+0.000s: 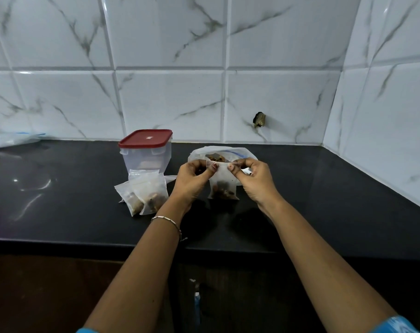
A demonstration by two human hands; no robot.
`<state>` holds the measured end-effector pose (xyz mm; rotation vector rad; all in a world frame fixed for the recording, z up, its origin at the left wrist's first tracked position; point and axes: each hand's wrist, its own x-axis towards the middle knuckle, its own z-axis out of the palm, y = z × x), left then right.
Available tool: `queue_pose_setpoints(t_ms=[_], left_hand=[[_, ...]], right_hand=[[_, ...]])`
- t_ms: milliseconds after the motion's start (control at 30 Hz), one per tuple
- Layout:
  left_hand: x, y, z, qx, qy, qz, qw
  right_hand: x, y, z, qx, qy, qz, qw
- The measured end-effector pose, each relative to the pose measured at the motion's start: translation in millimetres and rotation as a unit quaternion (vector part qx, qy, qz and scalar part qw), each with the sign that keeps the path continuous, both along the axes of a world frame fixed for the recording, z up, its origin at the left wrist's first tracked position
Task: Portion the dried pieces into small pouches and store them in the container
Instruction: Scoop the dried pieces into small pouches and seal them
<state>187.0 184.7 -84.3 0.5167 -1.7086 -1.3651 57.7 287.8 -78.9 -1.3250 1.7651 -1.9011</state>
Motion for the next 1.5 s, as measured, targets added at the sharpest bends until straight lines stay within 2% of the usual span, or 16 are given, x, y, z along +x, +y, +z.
queue_pose_setpoints(t_ms=[267, 533, 667, 967, 1167, 1500], left_hand=[[-1, 2, 1, -0.039, -0.018, -0.008, 0.999], [-2, 4, 1, -0.021, 0.01, -0.035, 0.999], [-1, 6, 1, -0.028, -0.001, -0.035, 0.999], [0, 4, 1, -0.048, -0.015, -0.017, 0.999], [-3, 5, 3, -0.068, -0.018, 0.016, 0.997], [-3, 3, 4, -0.025, -0.002, 0.071, 0.997]], right_hand=[[3, 2, -1, 0.022, -0.04, 0.058, 0.997], [1, -1, -2, -0.001, -0.013, 0.025, 1.0], [-1, -3, -4, 0.001, 0.022, 0.003, 1.0], [-1, -5, -4, -0.005, 0.033, -0.022, 0.999], [-9, -9, -6, 0.007, 0.061, -0.095, 0.994], [-13, -11, -5, 0.012, 0.078, -0.087, 0.993]])
